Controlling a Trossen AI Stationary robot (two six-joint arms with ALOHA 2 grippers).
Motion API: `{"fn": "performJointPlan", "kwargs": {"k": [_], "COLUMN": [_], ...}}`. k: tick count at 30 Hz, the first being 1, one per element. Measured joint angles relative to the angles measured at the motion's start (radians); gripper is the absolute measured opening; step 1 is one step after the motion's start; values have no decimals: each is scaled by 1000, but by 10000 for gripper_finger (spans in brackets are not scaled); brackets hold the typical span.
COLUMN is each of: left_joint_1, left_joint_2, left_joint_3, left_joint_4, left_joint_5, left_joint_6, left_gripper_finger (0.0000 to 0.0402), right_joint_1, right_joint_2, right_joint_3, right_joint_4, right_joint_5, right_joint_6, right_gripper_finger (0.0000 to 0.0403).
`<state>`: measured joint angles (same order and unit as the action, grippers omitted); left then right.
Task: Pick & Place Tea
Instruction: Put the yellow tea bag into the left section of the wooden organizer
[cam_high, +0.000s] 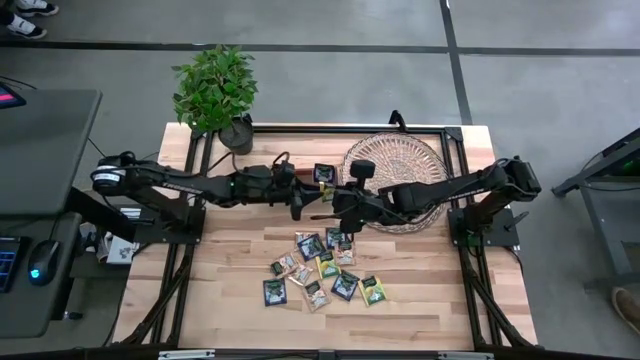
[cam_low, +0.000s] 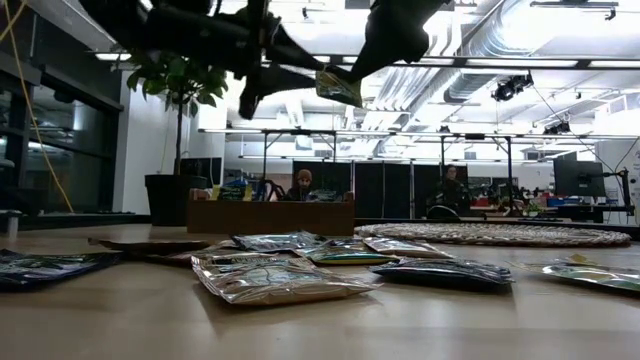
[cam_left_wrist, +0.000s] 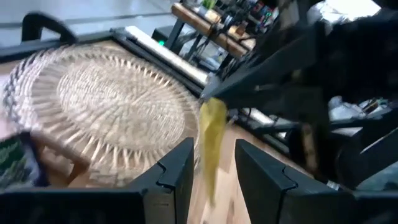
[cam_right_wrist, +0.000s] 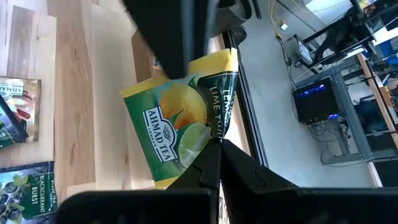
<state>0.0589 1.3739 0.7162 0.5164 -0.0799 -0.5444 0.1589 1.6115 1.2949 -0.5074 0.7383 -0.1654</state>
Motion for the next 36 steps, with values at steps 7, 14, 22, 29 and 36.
{"fn": "performJointPlan", "kwargs": {"k": [7, 14, 22, 29, 36], "left_joint_1": [0, 0, 0, 0, 0], "left_joint_2": [7, 7, 6, 6, 6], "left_joint_3": [35, 45, 46, 47, 47], "left_joint_4": [4, 4, 4, -28, -22], "left_joint_5": [0, -5, -17, -64, -63], "left_joint_6": [45, 51, 51, 43, 43], "left_gripper_finger": [117, 117, 117, 117, 111], "right_joint_1": [0, 0, 0, 0, 0], "right_joint_2": [0, -2, -2, -2, -2], "right_joint_3": [0, 0, 0, 0, 0], "right_joint_4": [-2, 4, 19, 33, 52], "right_joint_5": [-7, -8, -8, -8, -8], "right_joint_6": [0, 0, 0, 0, 0], "right_gripper_finger": [0, 0, 0, 0, 0]}}
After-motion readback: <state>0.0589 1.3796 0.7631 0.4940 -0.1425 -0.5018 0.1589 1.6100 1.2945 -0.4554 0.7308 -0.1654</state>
